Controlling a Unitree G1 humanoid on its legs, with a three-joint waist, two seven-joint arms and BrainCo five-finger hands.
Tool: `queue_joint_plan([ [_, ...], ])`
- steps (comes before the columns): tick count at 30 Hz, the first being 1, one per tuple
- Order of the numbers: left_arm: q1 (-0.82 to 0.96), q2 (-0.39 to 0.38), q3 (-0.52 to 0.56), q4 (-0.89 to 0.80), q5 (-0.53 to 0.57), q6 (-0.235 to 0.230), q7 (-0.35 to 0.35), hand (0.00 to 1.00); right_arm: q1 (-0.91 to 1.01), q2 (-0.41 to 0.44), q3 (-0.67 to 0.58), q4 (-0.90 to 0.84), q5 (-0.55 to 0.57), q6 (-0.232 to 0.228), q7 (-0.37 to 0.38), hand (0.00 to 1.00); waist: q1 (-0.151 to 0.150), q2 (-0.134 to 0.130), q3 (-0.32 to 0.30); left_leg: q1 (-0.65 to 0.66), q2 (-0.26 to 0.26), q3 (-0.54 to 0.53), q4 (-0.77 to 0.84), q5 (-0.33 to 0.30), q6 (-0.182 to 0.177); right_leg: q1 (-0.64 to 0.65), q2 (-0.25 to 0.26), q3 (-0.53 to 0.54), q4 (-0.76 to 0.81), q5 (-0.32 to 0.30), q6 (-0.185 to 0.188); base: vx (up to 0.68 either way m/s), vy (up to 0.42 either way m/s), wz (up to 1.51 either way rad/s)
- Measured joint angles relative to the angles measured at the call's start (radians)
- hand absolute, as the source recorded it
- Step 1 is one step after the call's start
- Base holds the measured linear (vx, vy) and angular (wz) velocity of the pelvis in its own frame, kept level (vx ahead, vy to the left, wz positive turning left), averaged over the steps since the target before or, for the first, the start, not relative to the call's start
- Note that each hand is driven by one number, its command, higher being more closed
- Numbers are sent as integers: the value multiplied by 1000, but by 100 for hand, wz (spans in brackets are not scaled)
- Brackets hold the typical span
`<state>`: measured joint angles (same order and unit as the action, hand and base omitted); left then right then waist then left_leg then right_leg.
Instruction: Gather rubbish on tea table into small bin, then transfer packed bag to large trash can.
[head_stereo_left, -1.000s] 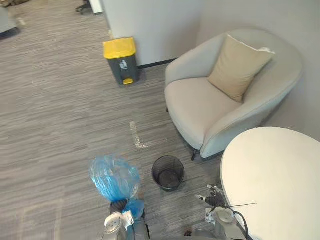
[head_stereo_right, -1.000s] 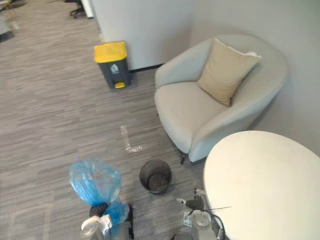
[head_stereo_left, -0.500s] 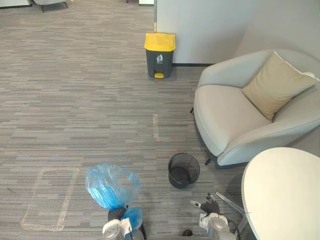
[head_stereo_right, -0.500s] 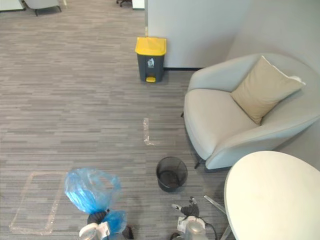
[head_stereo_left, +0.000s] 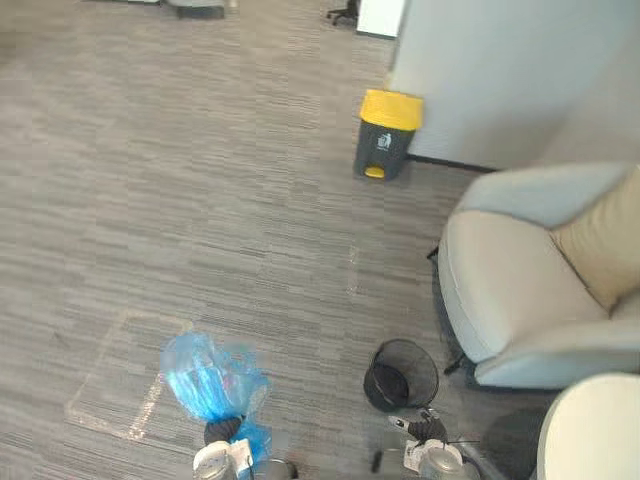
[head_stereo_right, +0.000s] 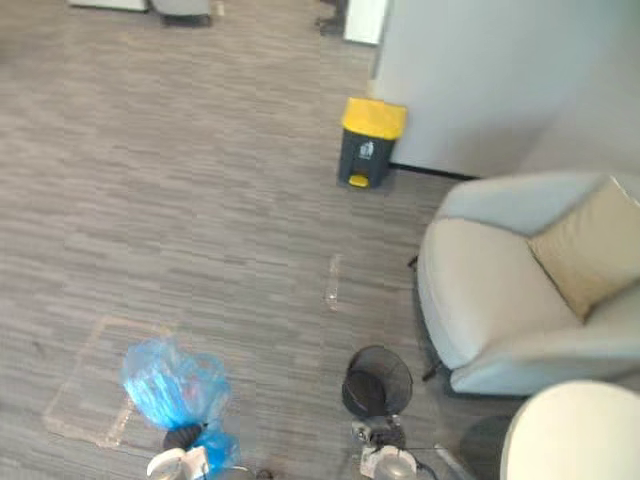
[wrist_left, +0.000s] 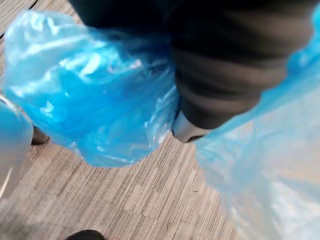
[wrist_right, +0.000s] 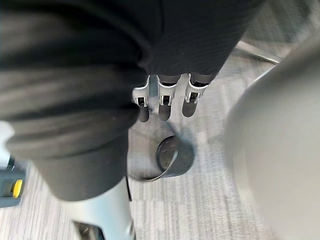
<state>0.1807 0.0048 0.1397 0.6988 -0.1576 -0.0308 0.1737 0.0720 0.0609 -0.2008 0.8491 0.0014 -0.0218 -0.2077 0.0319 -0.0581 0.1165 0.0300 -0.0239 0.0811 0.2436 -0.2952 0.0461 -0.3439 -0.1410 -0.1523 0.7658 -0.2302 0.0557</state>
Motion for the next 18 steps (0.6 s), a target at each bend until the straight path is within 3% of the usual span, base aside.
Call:
queue_joint_plan([
  [2,-8,-5,0,0,1,0,0,100,0,0,-12,-7,0,-1,0,0,-6,2,1,28,-3,-19,5,-35,-1,-29,58,-4,-82,0,0,349,-32,44],
  [4,-13,-17,0,-1,5,-1,-1,100,8,1,-32,-7,0,-4,-4,0,-24,5,-9,83,-17,-69,5,-82,-16,-4,105,-4,-219,52,-74,549,-67,75],
  [5,-18,-23,-1,6,12,0,-1,100,13,4,-32,-7,1,-5,-4,0,-29,11,-22,98,-18,-90,10,-99,-24,9,107,-18,-232,19,-104,607,-67,67],
  [6,-23,-37,-8,10,19,1,-2,100,12,-10,-36,-5,1,-6,-8,0,-32,47,-43,78,9,-98,69,-108,-34,25,116,-53,-243,6,-107,636,-51,57],
  [7,-36,-51,-15,10,20,1,-2,100,6,-19,-32,-7,1,-8,-7,0,-37,69,-41,26,19,-91,194,-91,-62,64,125,-67,-288,0,-113,777,-55,46],
  [8,-44,-58,-17,9,19,1,-2,100,4,-22,-30,-7,1,-7,-7,0,-36,82,-34,-19,26,-79,318,-59,-116,116,139,-68,-334,0,-114,651,-51,30],
  [9,-47,-57,-19,8,19,0,-6,100,4,-20,-22,-6,4,-5,-7,0,-29,85,-26,-99,52,-48,534,35,-167,207,152,-54,-416,0,-114,644,-35,-6],
  [11,-48,-58,2,4,19,-1,-5,100,-11,9,-17,0,24,-3,-9,0,-16,76,-11,-189,114,49,739,-13,-95,351,161,-17,-500,-3,-121,634,18,-27],
  [13,-49,-58,4,-10,19,-1,-8,100,-28,10,-13,2,43,-2,-9,0,-2,58,-3,-297,150,110,725,-48,-39,421,146,22,-528,-3,-121,497,83,-44],
  [15,-52,-58,7,-22,19,-3,-8,100,-46,9,-16,0,43,-2,-10,0,17,58,2,-398,179,114,592,-46,-42,455,127,51,-527,-3,-120,408,174,-69],
  [16,-51,-59,8,-19,19,-2,-8,100,-52,12,-22,0,43,-2,-11,0,25,60,6,-429,186,98,448,-6,-53,478,112,70,-522,-10,-109,553,332,-91],
  [17,-38,-65,4,-18,19,-3,-6,100,-35,6,-28,-6,42,-2,-11,0,34,88,-3,-432,200,42,223,212,-82,490,116,103,-504,-49,-43,544,360,-87],
  [18,-37,-57,8,-7,19,-4,-6,100,-37,4,-21,6,42,0,-11,0,39,72,-2,-436,188,55,260,194,-82,497,94,129,-496,-68,-22,456,315,-56],
])
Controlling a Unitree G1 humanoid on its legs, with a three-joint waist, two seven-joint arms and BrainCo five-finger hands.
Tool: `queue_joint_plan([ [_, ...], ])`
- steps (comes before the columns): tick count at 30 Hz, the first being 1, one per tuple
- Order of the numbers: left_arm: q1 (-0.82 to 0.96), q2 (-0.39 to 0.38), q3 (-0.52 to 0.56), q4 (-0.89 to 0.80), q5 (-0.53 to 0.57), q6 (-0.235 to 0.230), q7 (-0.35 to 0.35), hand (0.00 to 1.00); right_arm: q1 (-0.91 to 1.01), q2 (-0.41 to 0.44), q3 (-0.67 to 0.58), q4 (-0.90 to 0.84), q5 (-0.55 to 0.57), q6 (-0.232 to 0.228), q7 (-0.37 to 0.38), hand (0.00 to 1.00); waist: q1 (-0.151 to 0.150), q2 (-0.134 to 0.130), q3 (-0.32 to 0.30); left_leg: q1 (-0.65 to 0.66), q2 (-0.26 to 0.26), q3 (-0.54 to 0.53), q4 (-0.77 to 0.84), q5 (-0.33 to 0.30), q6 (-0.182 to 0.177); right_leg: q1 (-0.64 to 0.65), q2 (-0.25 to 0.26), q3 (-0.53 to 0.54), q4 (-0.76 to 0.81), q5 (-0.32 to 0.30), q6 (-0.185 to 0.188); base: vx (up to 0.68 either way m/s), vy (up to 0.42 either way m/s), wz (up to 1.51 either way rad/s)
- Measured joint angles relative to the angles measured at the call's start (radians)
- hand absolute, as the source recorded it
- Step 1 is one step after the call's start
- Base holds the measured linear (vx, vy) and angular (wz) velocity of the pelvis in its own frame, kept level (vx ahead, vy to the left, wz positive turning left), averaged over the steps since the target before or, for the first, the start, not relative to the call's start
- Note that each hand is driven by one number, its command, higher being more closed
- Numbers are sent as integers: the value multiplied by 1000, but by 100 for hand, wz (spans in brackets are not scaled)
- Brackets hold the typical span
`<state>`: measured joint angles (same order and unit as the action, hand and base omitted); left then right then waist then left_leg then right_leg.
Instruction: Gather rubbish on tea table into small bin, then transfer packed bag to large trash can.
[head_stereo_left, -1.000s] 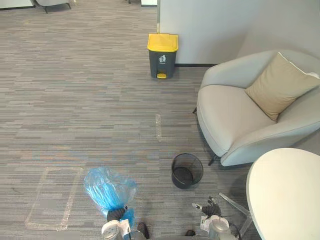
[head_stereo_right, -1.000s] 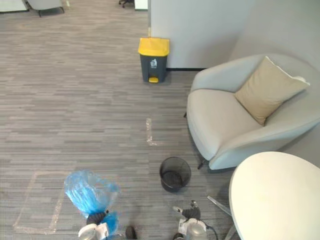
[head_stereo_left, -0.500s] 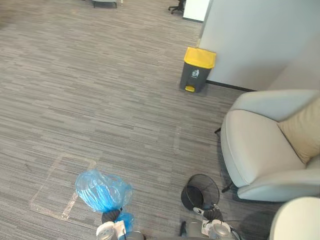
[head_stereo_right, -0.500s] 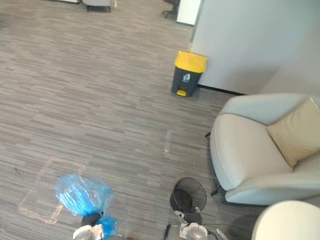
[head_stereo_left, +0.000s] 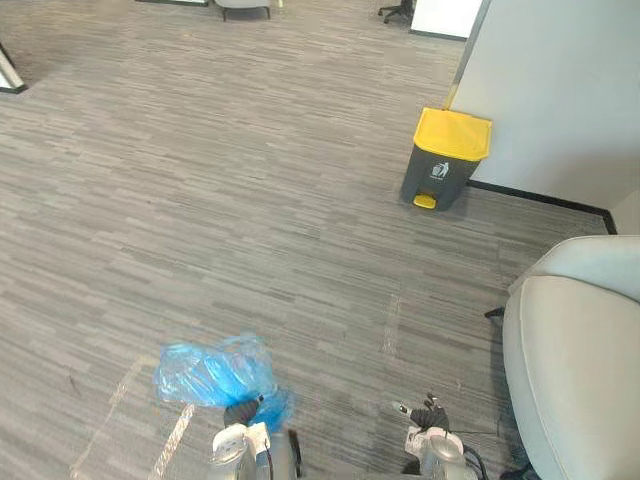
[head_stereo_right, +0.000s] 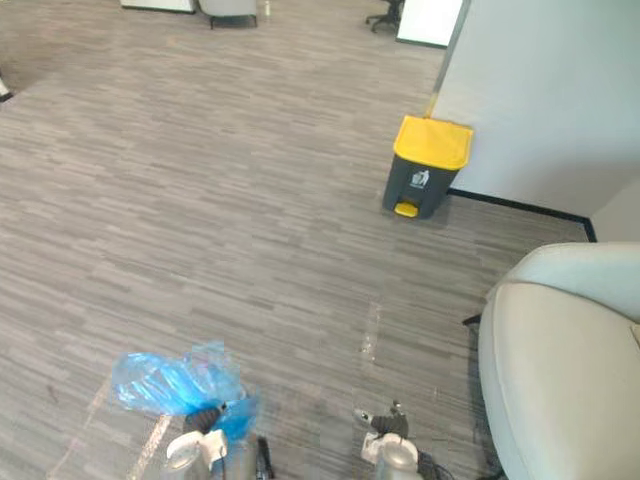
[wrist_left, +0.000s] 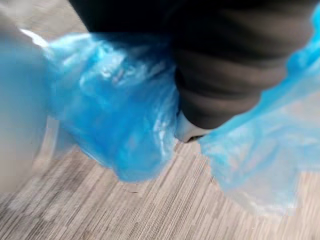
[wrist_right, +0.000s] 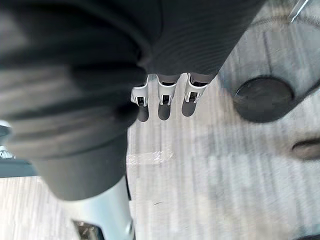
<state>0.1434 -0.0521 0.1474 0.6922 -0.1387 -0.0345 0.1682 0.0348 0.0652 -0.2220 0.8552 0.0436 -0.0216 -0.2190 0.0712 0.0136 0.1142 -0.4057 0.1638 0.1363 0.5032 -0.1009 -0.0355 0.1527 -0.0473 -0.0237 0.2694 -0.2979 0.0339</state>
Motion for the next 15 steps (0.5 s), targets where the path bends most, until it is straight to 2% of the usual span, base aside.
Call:
queue_joint_plan([
  [1,-14,7,15,13,0,1,3,100,-2,-2,10,6,0,6,4,0,-3,-17,-4,5,-27,16,-6,-18,10,-3,-31,14,1,-1,3,352,255,-17],
  [2,-37,8,23,14,0,-1,4,100,-6,7,-8,7,-1,6,2,0,-8,-41,-16,5,-42,47,-14,-43,22,-27,-53,46,17,27,-5,442,309,-24],
  [4,-42,7,18,17,1,2,4,100,-14,7,-25,7,-3,7,2,0,-1,-44,-15,44,-51,95,-10,-83,43,-46,-81,84,66,77,21,411,301,-58],
  [5,-39,6,7,15,1,3,4,100,-15,7,-24,7,-4,7,3,0,-3,-44,-12,96,-60,132,-20,-117,51,-59,-102,99,136,110,55,348,267,-86],
  [7,-29,8,-8,14,1,4,5,100,-13,2,-15,8,-5,8,4,0,0,-36,10,229,-74,186,-74,-158,52,-201,-124,117,490,206,98,392,241,-72],
  [8,-33,10,-22,14,-1,5,7,100,2,5,-9,7,-6,8,3,0,-22,-31,19,311,-79,198,-111,-170,54,-323,-123,64,724,168,71,274,117,-17],
  [9,-35,10,-24,13,-1,5,7,100,9,5,-7,8,-6,9,3,0,-24,-32,18,326,-81,202,-124,-173,54,-343,-124,51,744,160,64,301,76,-11],
  [11,-34,9,-30,13,-1,4,8,100,20,5,-7,-4,-8,10,3,0,-21,-35,18,409,-88,226,-189,-195,49,-456,-123,-43,750,120,17,353,21,-34],
  [13,-36,8,-27,18,-1,4,8,100,12,4,-13,-10,-11,6,3,0,-33,-39,20,485,-85,241,-241,-214,28,-523,-110,-180,603,83,5,360,-36,-18],
  [14,-43,9,-26,33,-1,4,8,100,10,4,-15,-7,-16,5,3,0,-42,-41,20,514,-85,242,-260,-215,24,-522,-106,-226,506,84,2,428,-75,11],
  [15,-52,10,-25,53,-1,4,8,100,3,3,-28,3,-37,4,3,0,-51,-40,20,552,-89,240,-287,-222,2,-517,-88,-273,350,108,-6,469,-82,17],
])
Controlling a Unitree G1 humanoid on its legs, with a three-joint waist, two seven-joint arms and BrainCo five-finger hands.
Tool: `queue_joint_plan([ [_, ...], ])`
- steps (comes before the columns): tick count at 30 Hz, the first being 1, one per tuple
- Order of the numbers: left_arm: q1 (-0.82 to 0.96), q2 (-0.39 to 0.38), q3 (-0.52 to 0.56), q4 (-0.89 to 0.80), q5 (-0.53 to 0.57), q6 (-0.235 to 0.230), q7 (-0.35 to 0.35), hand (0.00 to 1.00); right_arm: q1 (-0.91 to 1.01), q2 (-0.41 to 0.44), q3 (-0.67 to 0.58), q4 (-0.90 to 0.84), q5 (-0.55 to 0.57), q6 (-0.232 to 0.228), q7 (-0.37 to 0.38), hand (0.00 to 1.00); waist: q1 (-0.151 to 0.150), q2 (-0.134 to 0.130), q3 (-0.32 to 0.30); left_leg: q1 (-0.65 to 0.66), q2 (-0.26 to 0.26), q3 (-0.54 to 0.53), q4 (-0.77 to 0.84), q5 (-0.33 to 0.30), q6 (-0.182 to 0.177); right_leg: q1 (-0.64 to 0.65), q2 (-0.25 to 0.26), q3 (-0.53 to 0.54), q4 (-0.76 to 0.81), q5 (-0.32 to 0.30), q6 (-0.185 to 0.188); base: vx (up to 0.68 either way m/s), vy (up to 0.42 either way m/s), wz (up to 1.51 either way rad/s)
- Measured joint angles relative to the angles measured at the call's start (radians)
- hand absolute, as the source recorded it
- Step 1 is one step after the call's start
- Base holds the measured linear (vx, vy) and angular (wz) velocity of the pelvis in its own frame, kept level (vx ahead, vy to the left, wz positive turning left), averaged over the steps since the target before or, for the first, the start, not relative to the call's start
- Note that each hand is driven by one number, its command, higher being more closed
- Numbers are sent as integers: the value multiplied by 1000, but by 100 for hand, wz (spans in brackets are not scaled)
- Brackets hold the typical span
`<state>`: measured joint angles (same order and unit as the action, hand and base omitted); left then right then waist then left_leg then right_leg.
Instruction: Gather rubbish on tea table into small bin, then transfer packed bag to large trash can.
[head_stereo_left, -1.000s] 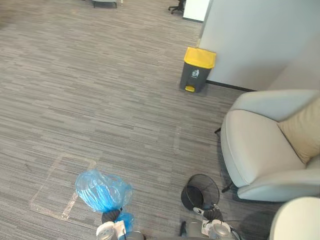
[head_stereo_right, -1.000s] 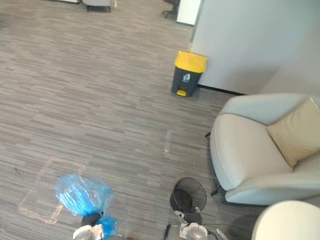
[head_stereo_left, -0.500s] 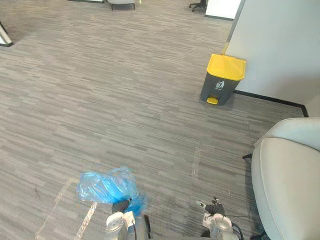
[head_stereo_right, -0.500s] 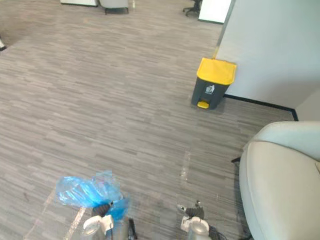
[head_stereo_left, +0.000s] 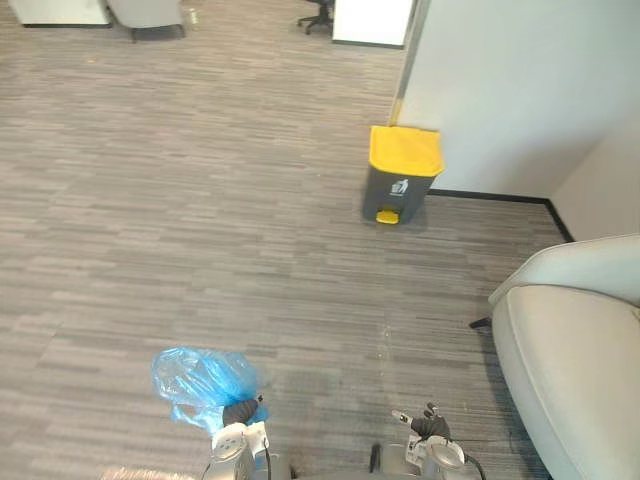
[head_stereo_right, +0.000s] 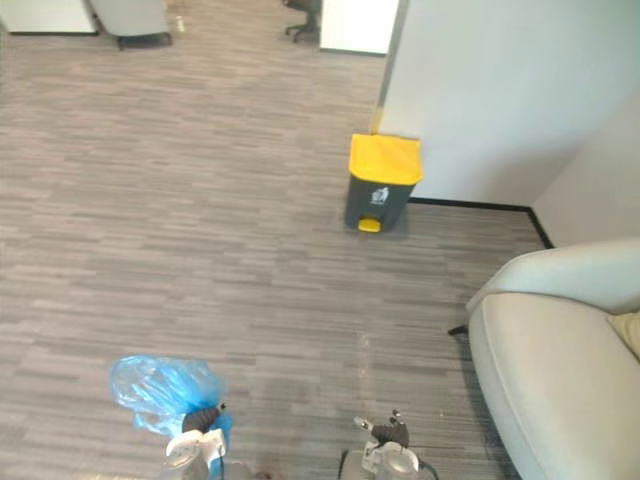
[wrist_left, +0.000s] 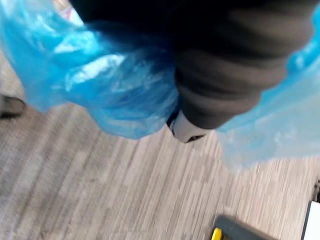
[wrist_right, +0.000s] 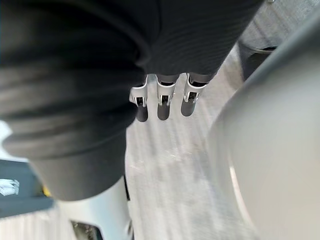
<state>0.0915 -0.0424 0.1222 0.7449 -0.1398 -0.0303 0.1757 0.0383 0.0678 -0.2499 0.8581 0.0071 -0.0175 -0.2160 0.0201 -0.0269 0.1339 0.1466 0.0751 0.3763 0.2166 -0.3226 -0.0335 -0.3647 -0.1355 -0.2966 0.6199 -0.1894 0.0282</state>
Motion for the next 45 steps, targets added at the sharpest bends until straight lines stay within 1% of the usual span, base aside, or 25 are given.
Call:
queue_joint_plan([
  [1,-2,5,0,10,0,0,0,100,-1,-1,-4,16,-8,-1,0,0,-8,-3,-2,30,-8,-2,-25,-8,-13,3,25,-17,-134,54,-5,546,-97,14],
  [2,-3,13,0,19,0,0,-1,100,-4,0,-4,28,-7,0,1,0,-11,-17,-8,57,-25,-15,-40,-11,-19,18,43,-10,-219,144,-74,618,-80,-12],
  [3,-13,9,2,43,1,3,-2,100,-28,-11,-17,37,-11,1,0,0,-6,31,-6,77,11,-45,-40,-6,-40,42,78,-18,-221,136,-138,730,-108,-14],
  [5,-24,-1,-2,40,4,3,-4,100,-34,-7,-22,38,-10,2,0,0,-19,47,-6,59,28,-113,38,24,-59,67,93,-28,-216,74,-138,572,-124,-1],
  [8,-40,-12,-7,26,20,2,-6,100,-29,2,2,38,-9,6,-1,0,-11,59,1,-134,109,-217,534,121,-106,206,137,-35,-304,36,-135,501,-100,4],
  [10,-37,-11,-12,19,21,0,-12,100,-40,5,40,43,-7,7,0,0,-4,53,7,-251,147,-222,754,96,-80,302,157,-7,-371,30,-138,469,25,-40],
  [13,-28,-12,-10,-11,21,0,-13,100,-53,6,53,55,-7,7,-1,0,21,34,15,-392,175,-174,693,45,-30,404,150,57,-449,30,-132,370,83,-68],
  [15,-20,-12,1,-14,20,0,-9,100,-57,6,37,54,-7,11,-4,0,39,31,16,-432,172,-182,449,43,-21,445,129,101,-466,10,-87,353,197,-72],
  [16,-15,-12,2,-14,20,1,-6,100,-50,6,25,55,-7,11,-7,0,39,31,14,-433,154,-218,283,79,-23,458,114,123,-466,-7,-58,326,291,-57],
  [17,-10,-15,2,-12,20,1,-5,100,-42,3,18,58,-7,12,-13,0,42,37,8,-423,131,-265,184,197,-66,459,106,151,-465,-29,-21,373,372,-58],
  [20,-5,-4,8,4,20,1,-2,100,-31,1,13,77,-8,25,-15,0,38,-21,-23,-404,58,-208,188,143,-51,460,25,205,-443,-51,17,393,322,-27],
  [23,-2,-5,0,13,20,1,-1,100,-19,2,8,59,-8,24,-18,0,46,-15,-22,-332,39,-139,202,71,-10,396,-22,255,-259,-31,50,341,297,-58],
  [25,-5,7,-38,13,20,2,-2,100,-15,-1,8,58,-8,25,-17,0,39,-2,-13,-249,24,-107,163,44,14,242,-47,286,92,74,85,296,207,-22],
  [27,-8,13,-46,14,20,5,0,100,2,-5,1,36,-8,23,-15,0,28,5,-5,-165,10,-98,111,31,28,128,-58,263,322,60,55,358,126,1],
  [29,-15,15,-44,15,20,7,0,100,0,-2,-5,22,-9,20,-15,0,17,7,-2,-79,7,-99,40,25,22,57,-52,172,368,10,38,398,44,5],
  [31,-37,15,-41,38,20,8,0,100,-9,-4,-17,22,-10,14,-14,0,13,7,0,-5,5,-99,-12,18,15,7,-45,53,267,-33,17,403,-19,12],
  [33,-48,21,-39,58,20,7,-1,100,-23,-4,-21,33,-10,14,-11,0,-4,7,1,49,6,-112,-55,18,15,-3,-4,-5,48,-17,3,425,-82,32],
  [34,-49,27,-40,69,20,7,-2,100,-29,-4,-22,37,-10,14,-10,0,-18,4,-1,78,1,-136,-74,18,15,4,31,2,-112,35,-7,515,-155,59],
  [35,-51,34,-38,78,21,7,-3,100,-26,-6,-22,44,-8,14,-6,0,-26,-9,3,104,-15,-177,-75,11,5,31,54,28,-201,114,-102,519,-150,40],
  [36,-55,24,-33,91,21,8,-3,100,-44,-21,-26,56,-13,12,-5,0,-19,29,13,119,14,-202,-68,9,2,56,77,14,-208,111,-96,500,-132,6],
  [39,-51,9,-23,90,22,8,-4,100,-64,-25,-34,71,-37,14,1,0,-13,60,18,27,60,-257,189,33,-41,96,119,13,-199,25,-117,539,-175,-16],
  [41,-49,-4,-23,74,22,8,-4,100,-57,-21,-11,71,-39,19,-1,0,-11,62,24,-123,103,-304,554,114,-144,189,141,17,-261,5,-127,473,-107,-10],
  [42,-40,-11,-25,57,22,7,-5,100,-56,-19,-2,72,-39,22,-1,0,-8,59,27,-163,117,-298,650,111,-146,226,153,31,-286,1,-129,395,-26,-29],
  [43,-29,-10,-25,49,22,7,-7,100,-58,-14,19,72,-39,23,-1,0,-5,49,32,-219,132,-274,731,93,-121,283,159,44,-322,-8,-131,370,-6,-41],
  [45,-24,-11,-23,32,22,9,-7,100,-56,-2,21,72,-39,23,-1,0,3,33,33,-287,152,-217,710,61,-69,340,157,75,-361,-9,-128,347,19,-51],
])
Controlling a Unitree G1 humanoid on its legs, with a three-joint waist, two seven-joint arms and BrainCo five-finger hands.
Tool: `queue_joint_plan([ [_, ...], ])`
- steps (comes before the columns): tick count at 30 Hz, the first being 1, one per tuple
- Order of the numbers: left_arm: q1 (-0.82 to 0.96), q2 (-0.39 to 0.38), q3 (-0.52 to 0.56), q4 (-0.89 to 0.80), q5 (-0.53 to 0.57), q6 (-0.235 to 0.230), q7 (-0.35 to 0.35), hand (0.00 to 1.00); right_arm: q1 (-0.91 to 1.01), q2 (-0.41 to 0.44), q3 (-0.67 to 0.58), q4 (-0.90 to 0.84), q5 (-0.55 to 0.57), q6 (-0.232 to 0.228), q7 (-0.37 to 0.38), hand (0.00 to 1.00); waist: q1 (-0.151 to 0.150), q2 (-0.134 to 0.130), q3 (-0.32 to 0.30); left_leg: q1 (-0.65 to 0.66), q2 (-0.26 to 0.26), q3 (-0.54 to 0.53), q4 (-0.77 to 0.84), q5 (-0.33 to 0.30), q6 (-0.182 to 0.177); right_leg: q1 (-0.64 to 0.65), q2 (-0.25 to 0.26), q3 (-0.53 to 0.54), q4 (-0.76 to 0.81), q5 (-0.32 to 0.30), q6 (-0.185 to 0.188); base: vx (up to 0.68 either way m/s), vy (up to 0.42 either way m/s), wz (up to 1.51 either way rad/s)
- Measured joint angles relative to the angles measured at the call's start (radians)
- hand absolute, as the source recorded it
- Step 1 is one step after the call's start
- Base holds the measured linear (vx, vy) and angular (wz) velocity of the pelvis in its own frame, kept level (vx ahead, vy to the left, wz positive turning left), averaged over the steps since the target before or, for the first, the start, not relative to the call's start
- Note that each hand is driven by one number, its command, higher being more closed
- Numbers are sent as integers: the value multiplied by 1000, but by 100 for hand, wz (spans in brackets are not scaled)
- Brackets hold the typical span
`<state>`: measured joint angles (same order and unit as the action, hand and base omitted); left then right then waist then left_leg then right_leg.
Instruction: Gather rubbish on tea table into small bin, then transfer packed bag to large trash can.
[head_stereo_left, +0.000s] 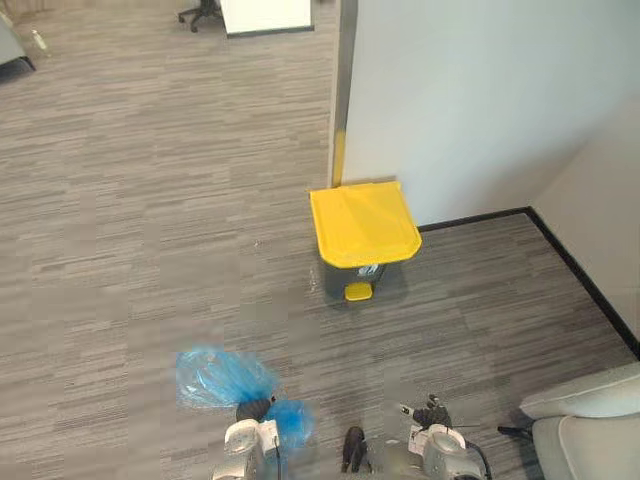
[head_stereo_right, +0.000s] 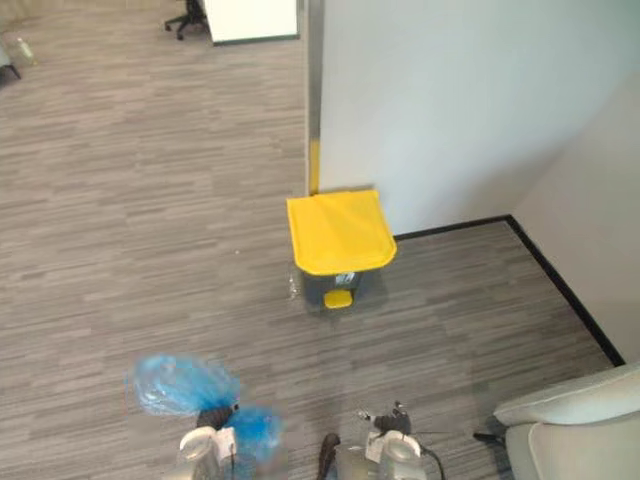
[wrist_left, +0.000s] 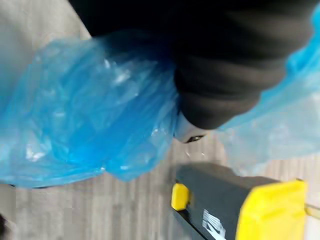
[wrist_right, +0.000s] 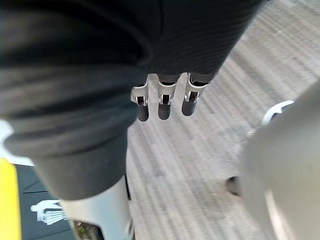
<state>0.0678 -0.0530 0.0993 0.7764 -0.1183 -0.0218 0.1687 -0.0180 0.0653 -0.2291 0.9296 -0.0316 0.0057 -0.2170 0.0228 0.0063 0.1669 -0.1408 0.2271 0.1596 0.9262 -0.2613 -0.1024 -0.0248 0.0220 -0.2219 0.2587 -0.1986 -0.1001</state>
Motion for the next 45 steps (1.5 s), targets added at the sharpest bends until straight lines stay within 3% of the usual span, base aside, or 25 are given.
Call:
queue_joint_plan([
  [2,3,0,1,-12,0,0,1,100,-3,4,-4,-2,0,1,-1,0,17,-3,2,-50,0,30,-139,-26,20,36,-5,36,-29,4,7,318,110,-62],
  [3,2,0,1,-14,0,0,1,100,1,7,-5,-3,0,2,-2,0,26,-1,1,-62,-10,31,-288,-23,22,54,-12,51,-43,5,18,365,222,-54],
  [4,2,-1,-1,-14,0,0,1,100,9,8,-7,-3,0,2,-2,0,30,3,-3,-63,-29,26,-458,38,33,64,-20,63,-45,-9,54,301,198,-42],
  [5,1,-3,-4,-10,0,0,0,100,16,5,-15,-6,0,1,-2,0,30,11,-8,-67,-38,12,-539,120,19,65,-18,68,-44,-18,71,302,199,-28],
  [6,1,1,4,8,0,1,4,100,24,-1,-18,5,0,6,1,0,33,-15,-24,-38,-76,24,-572,125,35,62,-48,95,-46,-20,100,246,150,-7],
  [9,6,2,1,13,1,2,4,100,40,2,-38,3,-2,11,-5,0,40,-27,-32,42,-123,87,-635,114,60,79,-106,128,-20,-12,118,256,211,-30],
  [10,12,3,2,20,1,2,4,100,36,2,-31,1,-6,10,-2,0,39,-21,-28,77,-125,106,-652,109,66,72,-114,135,26,-7,132,170,167,-62],
  [14,28,14,0,22,1,4,4,100,39,-3,6,-14,-10,7,3,0,34,-17,-26,182,-144,136,-709,46,90,-157,-169,140,521,41,201,94,136,-31],
  [16,26,27,1,34,1,7,5,100,47,-3,5,-16,-10,1,2,0,27,-34,-33,222,-152,133,-713,28,95,-190,-201,102,570,-15,185,176,28,14],
  [19,20,28,2,50,1,7,5,100,47,-3,1,-15,-10,-1,2,0,21,-33,-32,266,-145,102,-736,5,78,-222,-192,57,404,-43,178,217,-71,28],
  [21,18,31,2,67,1,7,5,100,35,-3,-5,-7,-10,0,2,0,11,-32,-33,269,-132,74,-737,-9,51,-234,-146,78,217,6,156,324,-151,50],
  [22,12,38,4,73,1,5,4,100,37,-4,-6,7,-7,0,4,0,9,-52,-37,280,-146,39,-735,-19,22,-213,-132,102,115,114,119,297,-139,41],
  [24,3,8,29,90,1,7,3,100,25,-26,-22,22,-10,0,1,0,14,-1,-46,299,-102,-14,-739,-24,12,-185,-104,65,130,76,113,394,-169,30],
  [26,2,-2,27,91,0,7,2,100,17,-35,-25,32,-10,3,1,0,13,18,-49,299,-84,-38,-732,-18,2,-182,-94,47,153,33,104,419,-201,20],
  [29,-10,-2,19,89,1,7,2,100,24,-33,-25,32,-8,4,1,0,10,20,-48,269,-49,-69,-613,2,-32,-95,-71,7,89,22,93,351,-161,29],
  [30,-14,-2,18,83,1,7,1,100,32,-31,-25,30,-8,3,1,0,11,10,-44,224,-44,-67,-483,21,-62,-38,-75,-5,41,23,92,314,-76,33],
  [31,-11,-1,17,77,1,7,1,100,37,-29,-23,30,-7,4,0,0,12,-4,-43,171,-35,-52,-368,15,-67,4,-87,-8,4,24,91,240,-14,27],
  [34,-2,-1,17,57,1,7,-1,100,35,-25,-26,30,-5,4,0,0,14,-22,-43,66,-39,50,-370,-61,-21,52,-124,-9,-29,25,92,192,101,8],
  [35,-2,-1,8,58,1,7,0,100,38,-27,-33,29,-5,3,0,0,13,-17,-44,41,-53,84,-512,-14,19,58,-138,-17,-30,32,106,149,167,15],
  [36,-2,-3,-8,57,1,7,-1,100,44,-35,-45,26,-3,4,1,0,10,6,-55,27,-56,85,-597,87,31,59,-122,-18,-38,37,122,147,175,-4],
  [37,2,8,-8,60,3,6,1,100,48,-31,-45,34,1,8,1,0,20,-23,-63,47,-81,101,-606,85,37,59,-141,11,-51,36,145,139,175,-17],
  [40,9,43,-12,62,10,8,3,100,49,-2,-45,34,3,9,3,0,25,-57,-81,96,-129,132,-688,95,52,62,-176,65,-73,55,160,118,174,-17],
  [45,5,48,-11,102,28,7,3,100,60,-1,-72,43,3,8,1,0,22,-51,-85,167,-146,156,-773,117,64,81,-176,102,-87,102,163,56,108,-13],
])
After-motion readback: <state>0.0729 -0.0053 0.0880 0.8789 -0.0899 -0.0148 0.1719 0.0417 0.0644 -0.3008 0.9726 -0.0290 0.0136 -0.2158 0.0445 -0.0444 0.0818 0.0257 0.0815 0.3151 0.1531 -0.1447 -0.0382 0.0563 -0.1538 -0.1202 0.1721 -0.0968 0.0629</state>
